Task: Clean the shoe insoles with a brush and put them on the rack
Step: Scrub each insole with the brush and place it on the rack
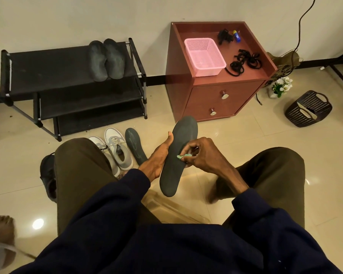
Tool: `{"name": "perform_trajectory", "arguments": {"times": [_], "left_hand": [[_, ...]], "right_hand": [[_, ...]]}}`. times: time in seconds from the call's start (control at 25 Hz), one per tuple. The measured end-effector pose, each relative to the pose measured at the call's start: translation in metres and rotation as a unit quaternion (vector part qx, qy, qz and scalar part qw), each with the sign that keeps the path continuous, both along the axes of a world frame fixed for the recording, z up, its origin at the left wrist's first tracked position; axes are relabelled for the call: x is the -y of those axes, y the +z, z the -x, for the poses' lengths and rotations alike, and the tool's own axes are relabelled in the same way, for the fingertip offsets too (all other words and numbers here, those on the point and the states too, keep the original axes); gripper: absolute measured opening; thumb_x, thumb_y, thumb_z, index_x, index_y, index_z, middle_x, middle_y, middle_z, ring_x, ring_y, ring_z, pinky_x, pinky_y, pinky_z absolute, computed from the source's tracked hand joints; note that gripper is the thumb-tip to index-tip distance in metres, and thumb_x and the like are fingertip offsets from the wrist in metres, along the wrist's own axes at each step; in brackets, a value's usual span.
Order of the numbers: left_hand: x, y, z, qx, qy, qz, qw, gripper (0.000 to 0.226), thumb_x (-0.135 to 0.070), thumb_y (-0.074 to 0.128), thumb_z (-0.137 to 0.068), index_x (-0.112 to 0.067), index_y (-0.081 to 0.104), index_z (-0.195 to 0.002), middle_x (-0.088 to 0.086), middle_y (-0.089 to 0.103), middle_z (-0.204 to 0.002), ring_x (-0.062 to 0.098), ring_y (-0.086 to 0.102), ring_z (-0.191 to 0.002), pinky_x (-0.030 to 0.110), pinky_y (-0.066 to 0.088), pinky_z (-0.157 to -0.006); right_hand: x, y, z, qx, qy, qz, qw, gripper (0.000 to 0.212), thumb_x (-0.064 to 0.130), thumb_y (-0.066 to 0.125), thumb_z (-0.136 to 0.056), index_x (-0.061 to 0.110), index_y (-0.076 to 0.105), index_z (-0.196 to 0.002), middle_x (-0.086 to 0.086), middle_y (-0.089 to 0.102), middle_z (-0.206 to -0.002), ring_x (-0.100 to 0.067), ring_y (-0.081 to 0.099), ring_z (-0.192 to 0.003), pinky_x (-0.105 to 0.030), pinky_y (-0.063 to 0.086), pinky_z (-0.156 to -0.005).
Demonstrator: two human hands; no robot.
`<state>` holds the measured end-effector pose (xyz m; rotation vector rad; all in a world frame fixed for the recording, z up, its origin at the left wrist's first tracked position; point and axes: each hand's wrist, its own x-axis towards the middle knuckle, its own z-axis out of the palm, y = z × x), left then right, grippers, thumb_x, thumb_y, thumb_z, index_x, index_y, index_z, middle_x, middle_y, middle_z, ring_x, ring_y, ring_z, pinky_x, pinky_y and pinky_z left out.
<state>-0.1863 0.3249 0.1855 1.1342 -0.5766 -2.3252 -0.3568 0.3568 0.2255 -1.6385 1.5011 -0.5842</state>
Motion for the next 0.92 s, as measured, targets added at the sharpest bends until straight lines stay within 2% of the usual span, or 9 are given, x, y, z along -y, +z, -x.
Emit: {"name": "perform_trajectory", "arguments": {"times": [0.04, 0.16, 0.24, 0.36, 0.48, 0.6, 0.72, 0.8, 0.92], "left_hand": [[-0.001, 0.000, 0.001, -0.013, 0.004, -0.013, 1.000, 0.072, -0.066, 0.036, -0.101, -0.009, 0.060, -0.137, 0.015, 0.073, -0.119, 0.029, 0.074, -0.097, 0.044, 0.062, -0.080], [-0.002, -0.001, 0.004, -0.060, -0.019, -0.039, 0.997, 0.077, -0.067, 0.033, -0.100, -0.004, 0.060, -0.134, 0.022, 0.065, -0.132, 0.036, 0.069, -0.108, 0.050, 0.053, -0.099], [-0.002, -0.002, 0.003, -0.072, -0.033, -0.043, 0.996, 0.076, -0.068, 0.032, -0.100, -0.005, 0.060, -0.134, 0.022, 0.064, -0.135, 0.036, 0.068, -0.110, 0.048, 0.052, -0.099], [0.000, -0.001, 0.005, -0.069, -0.031, -0.052, 0.996, 0.077, -0.068, 0.035, -0.100, -0.004, 0.061, -0.133, 0.026, 0.064, -0.129, 0.038, 0.069, -0.101, 0.046, 0.058, -0.086], [0.000, -0.003, 0.003, -0.079, -0.040, -0.051, 0.995, 0.079, -0.070, 0.035, -0.099, -0.003, 0.059, -0.135, 0.027, 0.061, -0.133, 0.037, 0.065, -0.103, 0.046, 0.056, -0.084], [-0.001, -0.006, 0.004, -0.108, -0.070, -0.049, 0.990, 0.083, -0.070, 0.028, -0.101, -0.003, 0.053, -0.143, 0.023, 0.055, -0.144, 0.033, 0.064, -0.105, 0.041, 0.055, -0.083], [-0.004, -0.005, 0.005, -0.117, -0.083, -0.060, 0.988, 0.086, -0.070, 0.024, -0.101, 0.000, 0.049, -0.145, 0.023, 0.055, -0.144, 0.031, 0.064, -0.102, 0.039, 0.056, -0.081], [-0.002, -0.006, 0.004, -0.112, -0.083, -0.052, 0.989, 0.083, -0.069, 0.026, -0.102, -0.001, 0.052, -0.143, 0.023, 0.058, -0.141, 0.032, 0.065, -0.102, 0.040, 0.057, -0.081], [-0.003, -0.008, 0.003, -0.090, -0.056, -0.053, 0.993, 0.074, -0.065, 0.032, -0.102, -0.004, 0.059, -0.134, 0.026, 0.065, -0.130, 0.036, 0.069, -0.096, 0.042, 0.059, -0.078]], "right_hand": [[0.003, -0.003, 0.003, -0.027, -0.033, 0.043, 0.998, 0.006, 0.005, 0.084, -0.081, 0.009, 0.079, -0.082, -0.003, 0.073, -0.078, -0.015, 0.070, -0.064, -0.034, 0.063, -0.062], [0.013, -0.013, 0.021, -0.128, -0.142, 0.171, 0.967, 0.007, 0.006, 0.082, -0.082, 0.011, 0.078, -0.086, -0.001, 0.072, -0.086, -0.008, 0.063, -0.071, -0.033, 0.059, -0.068], [0.014, -0.018, 0.027, -0.135, -0.176, 0.203, 0.954, 0.010, 0.005, 0.081, -0.082, 0.012, 0.078, -0.089, 0.000, 0.071, -0.088, -0.009, 0.063, -0.075, -0.032, 0.059, -0.071], [0.010, -0.017, 0.018, -0.080, -0.130, 0.164, 0.975, 0.009, 0.008, 0.083, -0.081, 0.015, 0.080, -0.086, 0.002, 0.072, -0.087, -0.012, 0.066, -0.077, -0.031, 0.059, -0.071], [0.014, -0.013, 0.015, -0.081, -0.092, 0.145, 0.982, 0.007, 0.009, 0.083, -0.081, 0.014, 0.080, -0.085, 0.002, 0.072, -0.085, -0.012, 0.065, -0.074, -0.027, 0.059, -0.067], [0.031, -0.015, 0.027, -0.126, -0.171, 0.207, 0.955, 0.009, 0.005, 0.080, -0.082, 0.010, 0.078, -0.089, -0.002, 0.072, -0.090, -0.009, 0.063, -0.076, -0.021, 0.058, -0.069], [0.043, -0.023, 0.036, -0.105, -0.257, 0.207, 0.938, 0.010, 0.005, 0.080, -0.082, 0.011, 0.078, -0.090, -0.002, 0.073, -0.090, -0.008, 0.065, -0.077, -0.024, 0.059, -0.072], [0.039, -0.026, 0.022, -0.079, -0.231, 0.193, 0.950, 0.011, 0.005, 0.081, -0.082, 0.011, 0.079, -0.090, 0.001, 0.072, -0.090, -0.004, 0.065, -0.078, -0.019, 0.058, -0.071], [0.032, -0.018, 0.004, -0.055, -0.137, 0.135, 0.980, 0.005, 0.010, 0.082, -0.082, 0.013, 0.080, -0.086, 0.007, 0.070, -0.084, -0.002, 0.065, -0.071, -0.013, 0.054, -0.059]]}}
